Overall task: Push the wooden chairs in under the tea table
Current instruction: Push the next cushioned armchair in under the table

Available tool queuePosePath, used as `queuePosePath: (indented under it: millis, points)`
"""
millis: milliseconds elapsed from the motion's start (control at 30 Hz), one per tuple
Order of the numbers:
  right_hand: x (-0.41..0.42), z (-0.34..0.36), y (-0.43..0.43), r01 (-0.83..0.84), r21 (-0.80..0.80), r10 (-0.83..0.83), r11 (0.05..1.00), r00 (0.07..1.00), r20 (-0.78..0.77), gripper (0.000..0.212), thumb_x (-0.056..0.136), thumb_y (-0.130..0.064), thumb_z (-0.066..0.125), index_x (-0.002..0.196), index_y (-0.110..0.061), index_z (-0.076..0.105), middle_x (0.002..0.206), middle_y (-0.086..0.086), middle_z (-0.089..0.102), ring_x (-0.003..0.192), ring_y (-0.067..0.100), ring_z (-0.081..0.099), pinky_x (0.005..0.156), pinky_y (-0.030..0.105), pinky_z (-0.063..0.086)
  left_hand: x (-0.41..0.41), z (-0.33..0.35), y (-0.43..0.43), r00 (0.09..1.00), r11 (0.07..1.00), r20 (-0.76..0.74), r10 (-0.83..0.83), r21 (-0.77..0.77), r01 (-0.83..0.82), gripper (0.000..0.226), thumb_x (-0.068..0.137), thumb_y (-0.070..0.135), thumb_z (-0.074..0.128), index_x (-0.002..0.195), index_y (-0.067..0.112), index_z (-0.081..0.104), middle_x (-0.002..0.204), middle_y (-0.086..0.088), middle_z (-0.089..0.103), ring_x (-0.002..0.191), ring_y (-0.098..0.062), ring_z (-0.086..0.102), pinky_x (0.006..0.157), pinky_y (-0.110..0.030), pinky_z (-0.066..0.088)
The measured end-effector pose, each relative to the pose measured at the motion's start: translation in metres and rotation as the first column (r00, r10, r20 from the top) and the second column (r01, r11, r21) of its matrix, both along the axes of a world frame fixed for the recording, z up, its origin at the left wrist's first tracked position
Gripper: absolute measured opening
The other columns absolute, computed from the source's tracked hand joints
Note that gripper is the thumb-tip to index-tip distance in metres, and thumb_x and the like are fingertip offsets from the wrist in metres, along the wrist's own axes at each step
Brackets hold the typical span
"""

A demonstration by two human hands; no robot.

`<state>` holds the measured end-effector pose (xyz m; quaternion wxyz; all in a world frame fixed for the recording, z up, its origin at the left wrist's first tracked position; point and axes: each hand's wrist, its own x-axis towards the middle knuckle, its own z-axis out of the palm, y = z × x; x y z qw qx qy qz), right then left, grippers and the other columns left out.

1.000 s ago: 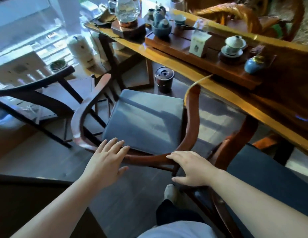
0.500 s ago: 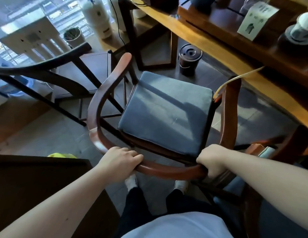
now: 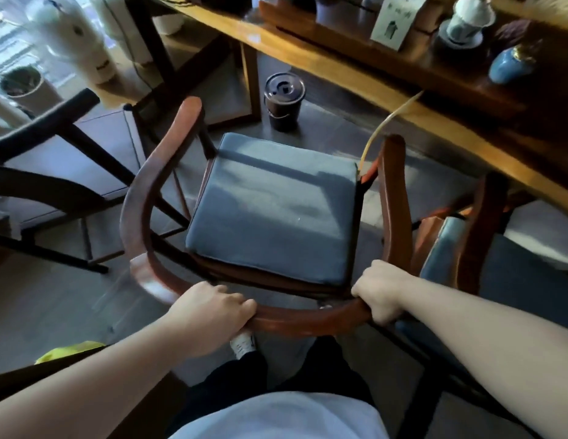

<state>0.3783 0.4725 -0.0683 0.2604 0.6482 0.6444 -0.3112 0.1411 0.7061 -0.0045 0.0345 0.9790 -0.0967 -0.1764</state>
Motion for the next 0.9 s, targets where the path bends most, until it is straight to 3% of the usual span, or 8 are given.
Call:
queuePosePath:
  millis: [100, 233, 367, 533, 667, 767, 900]
  points:
    - [-0.027, -0.003, -0.007, 0.087, -0.024, -0.087, 0.996, 0.996, 0.002, 0.017, 0.055, -0.028, 0.052, 0.072, -0.026, 0.055, 0.064, -0.005, 0.053, 0.075, 0.027, 0.062, 0.065, 0.034, 0.029, -0.007, 0.003, 0.008, 0.997, 0.997, 0.003, -0.082, 0.017, 0.082, 0.016, 0.072, 0.028, 0.073, 0.072, 0.022, 0.058, 0.058, 0.006, 0.060, 0.050, -0.019, 0.059, 0.039, -0.024, 0.041]
    - [-0.037, -0.005, -0.019, 0.165, -0.029, -0.165, 0.986, 0.986, -0.022, 0.018, 0.053, -0.030, 0.049, 0.071, -0.026, 0.051, 0.073, -0.002, 0.063, 0.081, 0.028, 0.064, 0.067, 0.034, 0.033, 0.004, 0.008, 0.013, 0.985, 0.984, 0.020, -0.169, 0.062, 0.167, 0.022, 0.063, 0.027, 0.078, 0.066, 0.021, 0.057, 0.051, 0.006, 0.057, 0.044, -0.018, 0.056, 0.038, -0.020, 0.034]
    - [-0.044, -0.004, -0.030, 0.253, -0.076, -0.256, 0.964, 0.966, -0.026, 0.015, 0.062, -0.032, 0.056, 0.076, -0.027, 0.054, 0.084, -0.001, 0.068, 0.088, 0.027, 0.064, 0.078, 0.035, 0.043, 0.014, 0.005, 0.010, 0.974, 0.968, 0.001, -0.226, 0.110, 0.224, 0.022, 0.061, 0.026, 0.079, 0.067, 0.024, 0.058, 0.052, 0.008, 0.058, 0.046, -0.017, 0.058, 0.038, -0.020, 0.035]
    - [-0.039, 0.003, -0.049, 0.343, -0.099, -0.347, 0.934, 0.937, -0.028, 0.017, 0.066, -0.027, 0.060, 0.083, -0.026, 0.060, 0.085, -0.002, 0.068, 0.088, 0.026, 0.063, 0.083, 0.037, 0.044, 0.036, 0.002, -0.001, 0.958, 0.956, 0.020, -0.287, 0.067, 0.285, 0.020, 0.064, 0.025, 0.077, 0.071, 0.022, 0.058, 0.055, 0.007, 0.058, 0.049, -0.019, 0.058, 0.038, -0.021, 0.040]
    - [-0.034, 0.007, -0.062, 0.359, 0.008, -0.359, 0.933, 0.933, -0.026, 0.041, 0.067, -0.026, 0.061, 0.108, -0.025, 0.060, 0.102, 0.000, 0.065, 0.099, 0.026, 0.059, 0.082, 0.037, 0.043, 0.039, 0.000, -0.005, 0.958, 0.959, 0.047, -0.284, 0.004, 0.285, 0.017, 0.077, 0.033, 0.066, 0.086, 0.021, 0.059, 0.074, 0.006, 0.064, 0.067, -0.022, 0.063, 0.051, -0.027, 0.047]
    - [-0.053, 0.015, -0.065, 0.553, 0.071, -0.532, 0.830, 0.824, -0.195, 0.065, 0.066, -0.034, 0.064, 0.130, -0.028, 0.050, 0.120, -0.003, 0.058, 0.115, 0.020, 0.050, 0.098, 0.041, 0.037, 0.038, -0.002, 0.000, 0.959, 0.957, 0.001, -0.282, -0.065, 0.282, 0.046, 0.083, 0.042, 0.056, 0.122, 0.020, 0.048, 0.107, 0.001, 0.065, 0.097, -0.026, 0.060, 0.075, -0.039, 0.052]
    - [-0.105, 0.033, -0.047, 0.791, 0.288, -0.641, 0.540, 0.608, -0.467, 0.066, 0.064, -0.044, 0.061, 0.127, -0.026, 0.054, 0.126, -0.007, 0.060, 0.118, 0.013, 0.051, 0.102, 0.035, 0.036, 0.036, 0.000, 0.026, 0.934, 0.931, 0.084, -0.348, -0.082, 0.355, 0.062, 0.070, 0.044, 0.071, 0.122, 0.019, 0.047, 0.103, 0.001, 0.067, 0.092, -0.024, 0.063, 0.072, -0.037, 0.056]
